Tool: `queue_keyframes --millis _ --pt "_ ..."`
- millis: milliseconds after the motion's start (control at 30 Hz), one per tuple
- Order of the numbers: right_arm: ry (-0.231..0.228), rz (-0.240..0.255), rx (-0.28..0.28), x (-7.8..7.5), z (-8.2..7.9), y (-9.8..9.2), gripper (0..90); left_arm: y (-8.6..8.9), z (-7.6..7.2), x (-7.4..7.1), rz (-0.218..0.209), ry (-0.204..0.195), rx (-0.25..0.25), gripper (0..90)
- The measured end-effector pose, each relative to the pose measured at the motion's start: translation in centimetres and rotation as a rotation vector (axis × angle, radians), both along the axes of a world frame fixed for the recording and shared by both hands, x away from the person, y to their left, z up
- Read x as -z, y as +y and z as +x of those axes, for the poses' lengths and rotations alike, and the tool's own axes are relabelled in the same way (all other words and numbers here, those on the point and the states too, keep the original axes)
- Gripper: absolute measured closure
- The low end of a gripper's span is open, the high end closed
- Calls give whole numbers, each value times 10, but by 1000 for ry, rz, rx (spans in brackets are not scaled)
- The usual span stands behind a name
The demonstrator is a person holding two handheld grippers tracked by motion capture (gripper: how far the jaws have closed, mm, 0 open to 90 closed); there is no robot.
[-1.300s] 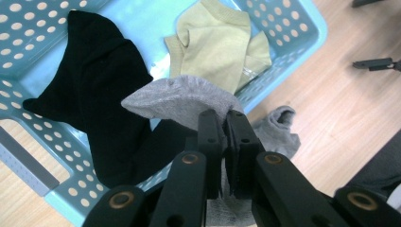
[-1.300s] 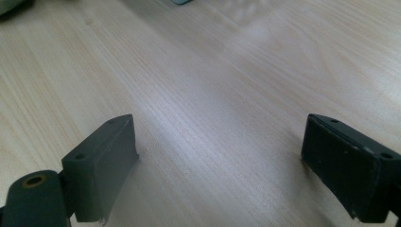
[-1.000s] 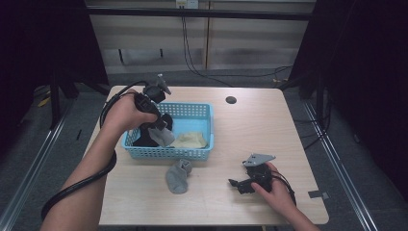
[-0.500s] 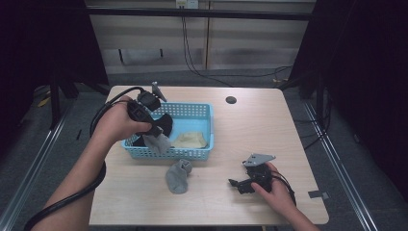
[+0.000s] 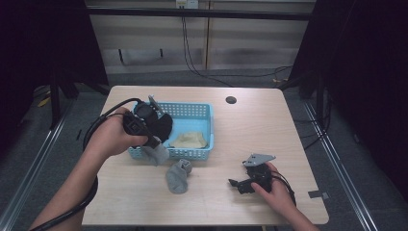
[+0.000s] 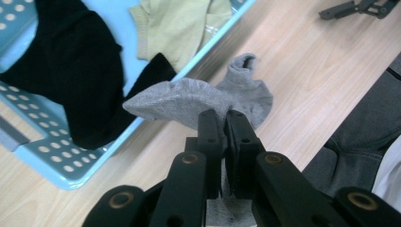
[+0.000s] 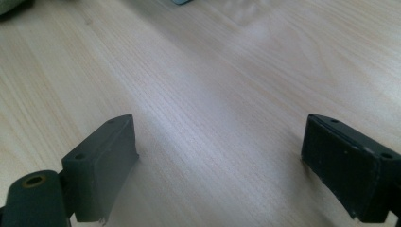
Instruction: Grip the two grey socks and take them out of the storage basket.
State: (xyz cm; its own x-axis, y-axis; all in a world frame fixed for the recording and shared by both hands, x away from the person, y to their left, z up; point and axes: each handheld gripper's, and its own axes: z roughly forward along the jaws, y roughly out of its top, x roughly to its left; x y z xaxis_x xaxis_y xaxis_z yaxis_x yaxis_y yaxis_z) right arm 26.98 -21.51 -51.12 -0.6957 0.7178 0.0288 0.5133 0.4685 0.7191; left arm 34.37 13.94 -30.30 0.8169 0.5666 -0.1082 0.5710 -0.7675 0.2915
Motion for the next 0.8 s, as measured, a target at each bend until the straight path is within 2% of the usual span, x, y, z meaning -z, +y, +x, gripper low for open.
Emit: queue_keyframes --millis 267,467,733,800 --pt "0 0 0 0 0 0 107 -5 -14 5 -5 -2 35 855" --pt "0 0 0 0 0 0 107 -15 -23 11 -19 -5 70 855" --pt "0 0 0 0 0 0 107 -36 -29 32 -21 26 122 853" --pt "-1 0 0 0 0 0 107 -39 -29 37 -25 32 121 852"
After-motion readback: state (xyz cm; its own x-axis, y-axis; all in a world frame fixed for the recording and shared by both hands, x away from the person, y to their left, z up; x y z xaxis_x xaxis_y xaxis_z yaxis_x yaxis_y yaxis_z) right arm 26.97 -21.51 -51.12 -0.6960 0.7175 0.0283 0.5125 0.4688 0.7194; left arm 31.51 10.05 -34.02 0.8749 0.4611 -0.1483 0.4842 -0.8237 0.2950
